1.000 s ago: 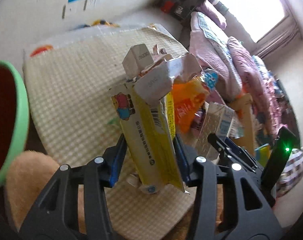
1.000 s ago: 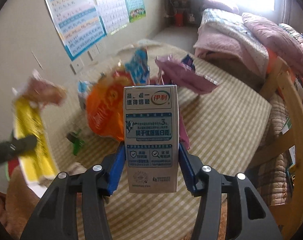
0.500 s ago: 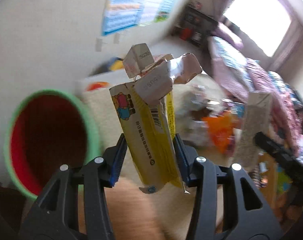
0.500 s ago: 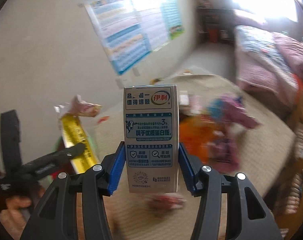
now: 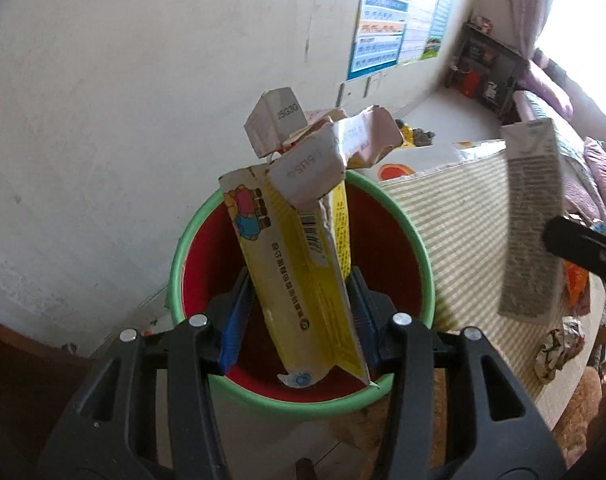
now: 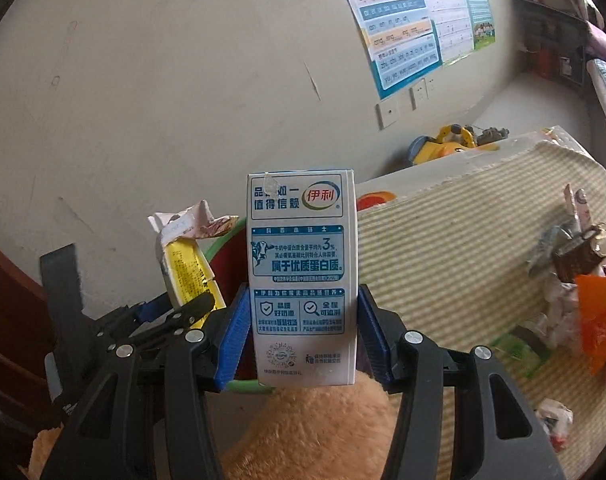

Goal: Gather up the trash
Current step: 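Carry the yellow juice box with the left tool over the red bin, then drop the yellow juice box into the red bin while the right tool drops the milk carton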

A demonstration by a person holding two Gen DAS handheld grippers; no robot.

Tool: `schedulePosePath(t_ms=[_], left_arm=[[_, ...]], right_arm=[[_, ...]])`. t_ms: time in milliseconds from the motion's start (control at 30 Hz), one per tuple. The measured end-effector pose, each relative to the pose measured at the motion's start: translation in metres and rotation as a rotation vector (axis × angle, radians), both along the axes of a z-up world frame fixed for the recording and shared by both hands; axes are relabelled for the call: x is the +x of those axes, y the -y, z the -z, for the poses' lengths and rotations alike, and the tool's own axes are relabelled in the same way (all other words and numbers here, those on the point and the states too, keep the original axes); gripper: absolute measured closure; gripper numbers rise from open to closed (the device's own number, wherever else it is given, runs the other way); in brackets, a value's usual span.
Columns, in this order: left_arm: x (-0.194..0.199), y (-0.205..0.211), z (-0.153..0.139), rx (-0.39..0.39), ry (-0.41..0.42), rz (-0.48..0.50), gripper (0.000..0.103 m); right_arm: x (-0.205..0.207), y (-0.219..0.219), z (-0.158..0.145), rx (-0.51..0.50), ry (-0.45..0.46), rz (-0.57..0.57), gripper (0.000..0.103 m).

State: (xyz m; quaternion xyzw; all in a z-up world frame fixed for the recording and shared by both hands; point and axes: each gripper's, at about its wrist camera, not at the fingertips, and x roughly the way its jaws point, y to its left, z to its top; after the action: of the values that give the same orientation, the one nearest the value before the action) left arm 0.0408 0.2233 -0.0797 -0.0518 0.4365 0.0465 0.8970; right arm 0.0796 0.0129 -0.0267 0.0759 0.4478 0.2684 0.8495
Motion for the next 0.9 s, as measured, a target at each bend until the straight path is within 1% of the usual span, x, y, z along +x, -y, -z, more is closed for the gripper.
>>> schedulePosePath(t_ms=[67, 133, 200, 267, 300, 333, 367, 400, 467, 567, 667, 700, 767, 833, 900], left_arm=[[0.002, 0.008, -0.005, 0.0, 0.02, 0.055, 0.058], [0.006, 0.019, -0.008, -0.02, 0.022, 0.12, 0.058], [0.012, 0.042, -0.011, -0.034, 0.022, 0.212, 0.058], [0.018, 0.072, -0.013, -0.02, 0.022, 0.314, 0.058], [0.02, 0.085, -0.014, -0.009, 0.022, 0.349, 0.058], [0.021, 0.099, -0.014, 0.003, 0.022, 0.387, 0.058], [0.021, 0.118, -0.014, 0.018, 0.02, 0.444, 0.058], [0.021, 0.133, -0.013, 0.03, 0.018, 0.48, 0.058], [0.015, 0.164, -0.012, 0.066, 0.016, 0.567, 0.058], [0.004, 0.2, -0.009, 0.139, 0.019, 0.669, 0.058], [0.001, 0.223, -0.001, 0.191, 0.014, 0.72, 0.058], [0.005, 0.228, 0.0, 0.196, 0.009, 0.721, 0.058], [0.004, 0.23, 0.002, 0.186, 0.0, 0.714, 0.058], [0.006, 0.227, 0.001, 0.184, 0.004, 0.697, 0.058], [0.003, 0.228, 0.002, 0.192, 0.0, 0.69, 0.058]], right_arm=[[0.006, 0.016, -0.001, -0.001, 0.03, 0.06, 0.053], [-0.003, 0.04, -0.012, -0.032, 0.073, 0.135, 0.053], [-0.003, 0.07, -0.022, -0.066, 0.112, 0.213, 0.053], [-0.001, 0.092, -0.031, -0.067, 0.117, 0.234, 0.053], [0.0, 0.101, -0.034, -0.058, 0.117, 0.244, 0.053], [0.001, 0.112, -0.04, -0.026, 0.113, 0.255, 0.053], [0.006, 0.125, -0.047, 0.036, 0.103, 0.265, 0.053], [0.006, 0.133, -0.052, 0.076, 0.097, 0.269, 0.053], [0.019, 0.147, -0.063, 0.17, 0.071, 0.25, 0.053], [0.024, 0.153, -0.074, 0.236, 0.04, 0.217, 0.053], [0.029, 0.152, -0.071, 0.294, -0.018, 0.179, 0.053], [0.03, 0.151, -0.068, 0.285, -0.03, 0.174, 0.053], [0.027, 0.152, -0.061, 0.203, -0.03, 0.198, 0.053], [0.025, 0.16, -0.054, 0.127, -0.023, 0.255, 0.053], [0.022, 0.171, -0.048, 0.042, 0.012, 0.328, 0.053]])
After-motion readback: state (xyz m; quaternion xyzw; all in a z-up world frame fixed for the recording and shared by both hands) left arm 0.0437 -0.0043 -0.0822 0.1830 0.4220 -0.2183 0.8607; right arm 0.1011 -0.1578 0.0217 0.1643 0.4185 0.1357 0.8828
